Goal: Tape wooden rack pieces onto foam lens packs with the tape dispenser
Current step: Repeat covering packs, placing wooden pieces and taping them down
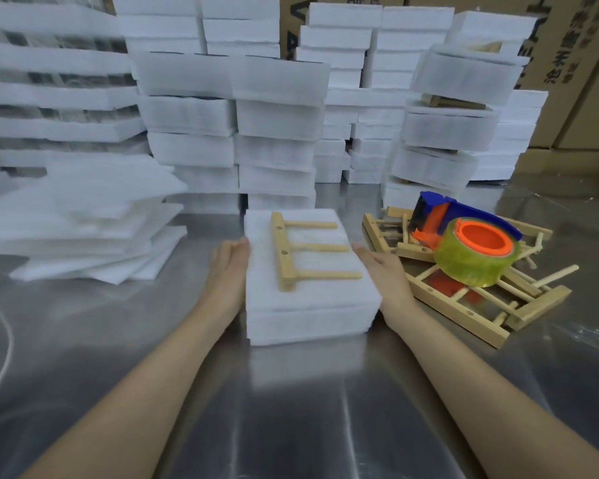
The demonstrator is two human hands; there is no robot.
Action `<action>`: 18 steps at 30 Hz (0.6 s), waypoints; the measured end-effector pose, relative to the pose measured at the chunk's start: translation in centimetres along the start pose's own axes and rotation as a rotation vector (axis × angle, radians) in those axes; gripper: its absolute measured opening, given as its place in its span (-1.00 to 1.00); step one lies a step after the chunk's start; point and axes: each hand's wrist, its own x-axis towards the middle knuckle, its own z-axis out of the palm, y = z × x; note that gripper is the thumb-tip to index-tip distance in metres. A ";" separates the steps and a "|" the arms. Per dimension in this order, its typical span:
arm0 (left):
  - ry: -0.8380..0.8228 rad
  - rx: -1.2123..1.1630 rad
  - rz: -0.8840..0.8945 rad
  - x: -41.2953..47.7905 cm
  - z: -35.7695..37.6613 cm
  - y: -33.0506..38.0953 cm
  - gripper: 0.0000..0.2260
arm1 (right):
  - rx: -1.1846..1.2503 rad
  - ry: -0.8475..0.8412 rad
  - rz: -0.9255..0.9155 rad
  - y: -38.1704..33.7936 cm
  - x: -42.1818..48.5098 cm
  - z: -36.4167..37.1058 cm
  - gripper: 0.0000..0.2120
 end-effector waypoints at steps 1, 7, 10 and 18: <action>-0.022 -0.131 -0.033 -0.4 0.3 0.4 -0.73 | 0.115 0.012 0.029 -0.3 -0.1 -0.1 -0.54; -0.099 -0.568 -0.137 -2.2 1.7 1.0 -0.39 | 0.666 -0.438 0.268 -1.0 -0.9 -0.1 -0.50; -0.257 -0.700 -0.327 -2.0 0.5 0.5 -0.40 | 0.631 -0.474 0.262 -0.8 -1.0 0.2 -0.42; -0.057 -0.663 -0.320 -1.7 1.0 0.0 -0.58 | 0.658 -0.368 0.303 0.1 -0.7 0.5 -0.43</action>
